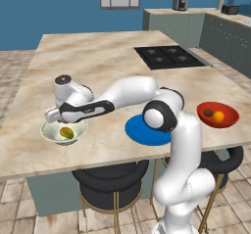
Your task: Take the fruits from the plate on the dining counter and place two fruits in each bowl.
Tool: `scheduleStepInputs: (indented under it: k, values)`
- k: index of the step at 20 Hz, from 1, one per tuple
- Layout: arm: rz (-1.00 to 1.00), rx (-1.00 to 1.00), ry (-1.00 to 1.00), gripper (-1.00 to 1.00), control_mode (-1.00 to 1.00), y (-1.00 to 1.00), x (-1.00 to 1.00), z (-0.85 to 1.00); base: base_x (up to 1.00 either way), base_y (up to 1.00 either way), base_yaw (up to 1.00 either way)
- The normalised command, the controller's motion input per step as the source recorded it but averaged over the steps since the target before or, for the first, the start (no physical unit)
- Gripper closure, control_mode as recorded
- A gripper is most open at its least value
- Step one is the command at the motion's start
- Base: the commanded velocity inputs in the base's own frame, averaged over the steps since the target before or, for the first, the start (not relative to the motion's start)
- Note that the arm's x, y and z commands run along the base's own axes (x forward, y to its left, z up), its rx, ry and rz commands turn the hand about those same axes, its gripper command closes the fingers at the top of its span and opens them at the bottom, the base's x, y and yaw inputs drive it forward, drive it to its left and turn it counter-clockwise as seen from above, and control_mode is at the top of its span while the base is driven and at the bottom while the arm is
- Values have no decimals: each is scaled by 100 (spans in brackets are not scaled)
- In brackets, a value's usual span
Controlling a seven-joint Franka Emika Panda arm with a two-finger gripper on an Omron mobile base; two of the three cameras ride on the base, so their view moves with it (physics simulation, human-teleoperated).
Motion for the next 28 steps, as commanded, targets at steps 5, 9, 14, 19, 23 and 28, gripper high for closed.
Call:
scheduleStepInputs:
  k: [5,9,14,19,23,28]
  values:
    - [0,-3,7,100,-100,11,1,-7,0,0,0]
    - [0,0,7,100,-100,-4,-17,-33,0,0,0]
    - [0,0,9,100,-100,-33,-1,-21,0,0,0]
    - [0,2,8,100,-100,-49,9,-23,0,0,0]
    - [1,0,9,100,-100,0,0,-7,0,0,0]
    - [7,1,1,100,-100,18,0,0,0,0,0]
